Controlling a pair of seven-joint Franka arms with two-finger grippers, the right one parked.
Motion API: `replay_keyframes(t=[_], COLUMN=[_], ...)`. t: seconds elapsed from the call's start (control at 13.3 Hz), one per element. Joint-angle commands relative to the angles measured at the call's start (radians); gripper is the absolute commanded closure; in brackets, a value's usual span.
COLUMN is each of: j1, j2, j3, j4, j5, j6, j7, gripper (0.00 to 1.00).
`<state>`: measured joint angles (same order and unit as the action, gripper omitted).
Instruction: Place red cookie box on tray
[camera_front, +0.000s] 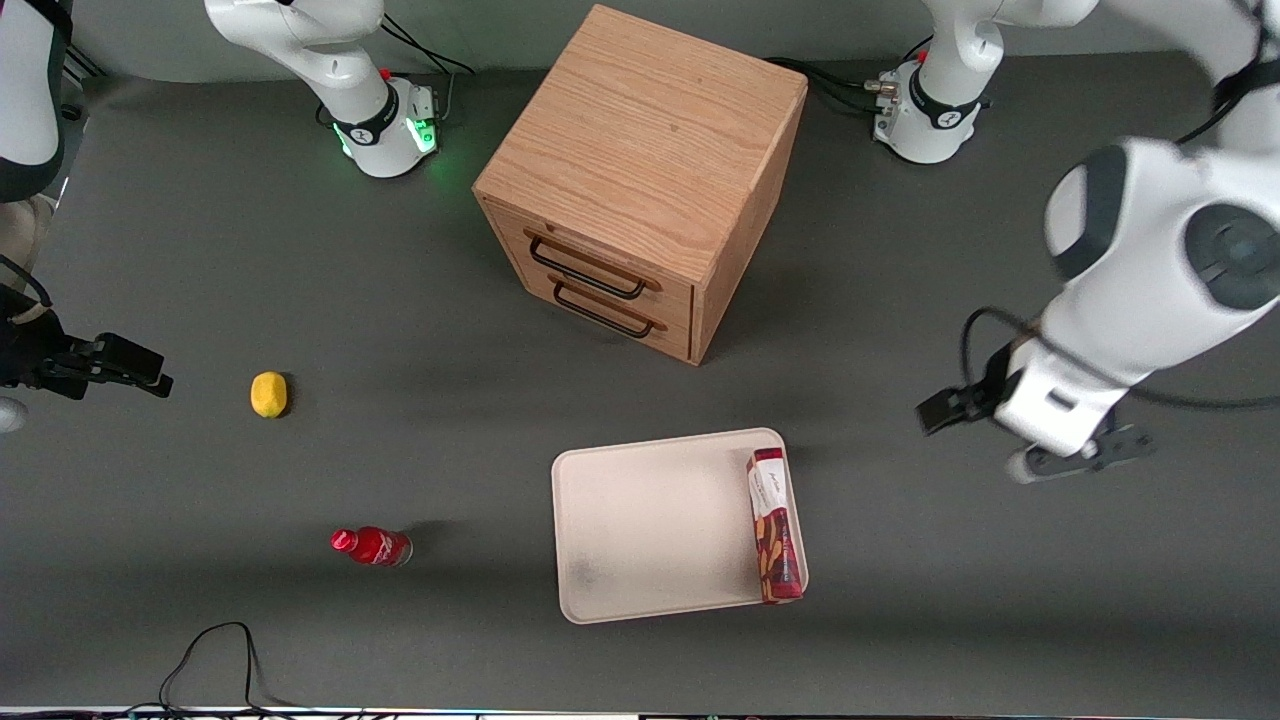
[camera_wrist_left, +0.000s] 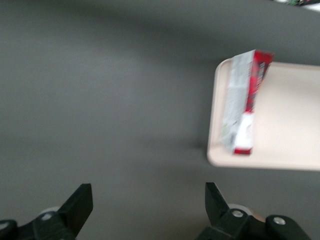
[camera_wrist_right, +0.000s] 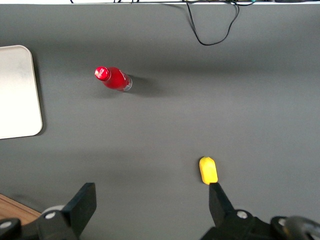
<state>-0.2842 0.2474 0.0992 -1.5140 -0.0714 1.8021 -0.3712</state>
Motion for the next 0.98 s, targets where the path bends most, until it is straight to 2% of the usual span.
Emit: replay_keyframes(t=[0.0,0.23,0.38,0.45,0.68,0.75,0.9], j1=[0.08,0.137,0.169,0.175,0.169,0.166,0.16], j2=[-0.17,-0.296,-0.385,-0.395,-0.389,-0.389,-0.387], j3=[-0.012,0.002,0.002,0.002,0.001,0.001,-0.002], j4=[-0.08,-0.121,-0.21,-0.221,-0.287,-0.293,-0.296], j5=[0.042,0.044,0.044,0.045,0.111,0.116,0.177], j6=[-0.113,-0.219,-0.196,-0.187,-0.058,-0.05,-0.055], j7=[0.085,0.185,0.23,0.241,0.242,0.242,0.254], gripper=[0.0,0.0,0.0,0.0,0.0,0.0,0.0])
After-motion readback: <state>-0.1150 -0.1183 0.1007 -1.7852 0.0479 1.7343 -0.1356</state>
